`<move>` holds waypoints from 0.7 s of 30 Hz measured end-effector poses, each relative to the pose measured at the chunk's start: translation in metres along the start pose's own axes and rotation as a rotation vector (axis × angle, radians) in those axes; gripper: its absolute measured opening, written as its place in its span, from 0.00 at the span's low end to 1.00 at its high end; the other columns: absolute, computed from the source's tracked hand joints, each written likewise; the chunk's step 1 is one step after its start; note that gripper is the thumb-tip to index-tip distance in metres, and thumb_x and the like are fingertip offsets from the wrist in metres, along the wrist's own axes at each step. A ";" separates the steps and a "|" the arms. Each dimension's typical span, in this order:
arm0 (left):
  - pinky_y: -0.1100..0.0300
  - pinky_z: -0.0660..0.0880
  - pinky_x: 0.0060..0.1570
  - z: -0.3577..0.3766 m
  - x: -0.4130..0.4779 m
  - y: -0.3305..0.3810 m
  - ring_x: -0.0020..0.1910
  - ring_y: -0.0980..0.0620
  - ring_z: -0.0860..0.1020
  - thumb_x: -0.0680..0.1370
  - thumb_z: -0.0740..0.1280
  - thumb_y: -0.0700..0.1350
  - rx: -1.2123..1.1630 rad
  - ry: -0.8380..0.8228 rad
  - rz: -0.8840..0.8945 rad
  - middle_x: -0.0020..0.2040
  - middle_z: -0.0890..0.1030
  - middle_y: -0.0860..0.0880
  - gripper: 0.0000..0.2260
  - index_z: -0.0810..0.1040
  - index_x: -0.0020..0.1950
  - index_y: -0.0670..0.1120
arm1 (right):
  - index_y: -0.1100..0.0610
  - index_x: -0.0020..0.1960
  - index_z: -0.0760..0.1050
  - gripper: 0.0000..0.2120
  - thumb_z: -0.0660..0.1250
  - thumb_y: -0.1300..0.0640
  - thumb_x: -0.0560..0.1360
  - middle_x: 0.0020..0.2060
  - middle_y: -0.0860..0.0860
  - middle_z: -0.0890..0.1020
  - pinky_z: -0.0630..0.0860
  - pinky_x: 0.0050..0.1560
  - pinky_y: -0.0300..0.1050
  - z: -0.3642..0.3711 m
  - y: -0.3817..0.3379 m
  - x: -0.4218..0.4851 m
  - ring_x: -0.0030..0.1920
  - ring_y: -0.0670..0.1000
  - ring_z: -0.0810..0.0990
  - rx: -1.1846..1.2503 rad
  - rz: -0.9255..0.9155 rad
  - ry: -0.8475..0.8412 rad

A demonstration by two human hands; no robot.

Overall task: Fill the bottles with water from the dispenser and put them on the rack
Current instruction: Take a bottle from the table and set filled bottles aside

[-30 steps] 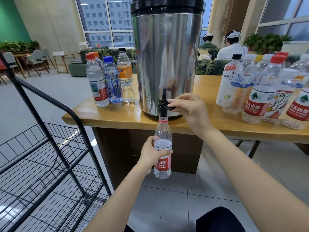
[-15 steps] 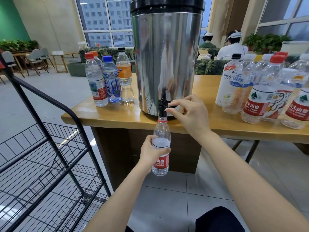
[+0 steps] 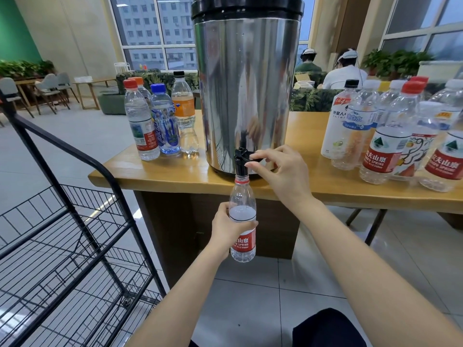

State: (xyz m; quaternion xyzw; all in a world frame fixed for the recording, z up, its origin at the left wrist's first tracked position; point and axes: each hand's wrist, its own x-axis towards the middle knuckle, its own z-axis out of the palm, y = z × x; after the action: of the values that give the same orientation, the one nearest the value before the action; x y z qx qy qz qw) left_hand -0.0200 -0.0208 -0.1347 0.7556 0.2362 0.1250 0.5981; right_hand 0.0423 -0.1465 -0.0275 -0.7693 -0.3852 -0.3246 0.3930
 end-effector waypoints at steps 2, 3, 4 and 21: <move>0.47 0.75 0.62 0.000 0.000 0.000 0.61 0.49 0.75 0.68 0.79 0.43 -0.001 -0.002 -0.001 0.61 0.76 0.50 0.30 0.69 0.65 0.50 | 0.52 0.52 0.83 0.14 0.69 0.44 0.74 0.39 0.42 0.76 0.71 0.43 0.46 0.000 0.000 0.000 0.42 0.47 0.74 0.003 0.001 0.001; 0.47 0.75 0.62 0.000 0.000 0.000 0.61 0.49 0.75 0.68 0.80 0.43 0.000 -0.001 -0.001 0.61 0.76 0.50 0.30 0.69 0.65 0.50 | 0.52 0.52 0.83 0.13 0.69 0.45 0.74 0.39 0.42 0.76 0.72 0.43 0.46 0.000 0.000 0.000 0.42 0.47 0.74 0.003 0.000 0.003; 0.47 0.75 0.62 0.000 0.000 0.000 0.61 0.49 0.75 0.68 0.80 0.43 0.000 -0.001 0.000 0.61 0.76 0.50 0.30 0.69 0.65 0.50 | 0.52 0.52 0.83 0.13 0.70 0.45 0.74 0.40 0.42 0.76 0.72 0.43 0.46 0.001 0.000 0.000 0.42 0.46 0.73 0.003 -0.001 0.005; 0.52 0.75 0.57 0.000 -0.001 0.000 0.58 0.51 0.75 0.68 0.80 0.43 -0.015 -0.004 0.001 0.59 0.76 0.51 0.29 0.69 0.63 0.51 | 0.52 0.52 0.83 0.18 0.66 0.40 0.73 0.40 0.46 0.79 0.69 0.38 0.39 0.004 0.004 0.000 0.41 0.47 0.75 0.041 0.013 0.007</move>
State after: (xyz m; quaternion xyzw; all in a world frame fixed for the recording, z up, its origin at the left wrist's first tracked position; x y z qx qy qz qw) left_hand -0.0207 -0.0208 -0.1344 0.7515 0.2339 0.1256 0.6040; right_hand 0.0461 -0.1448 -0.0310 -0.7626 -0.3854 -0.3166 0.4120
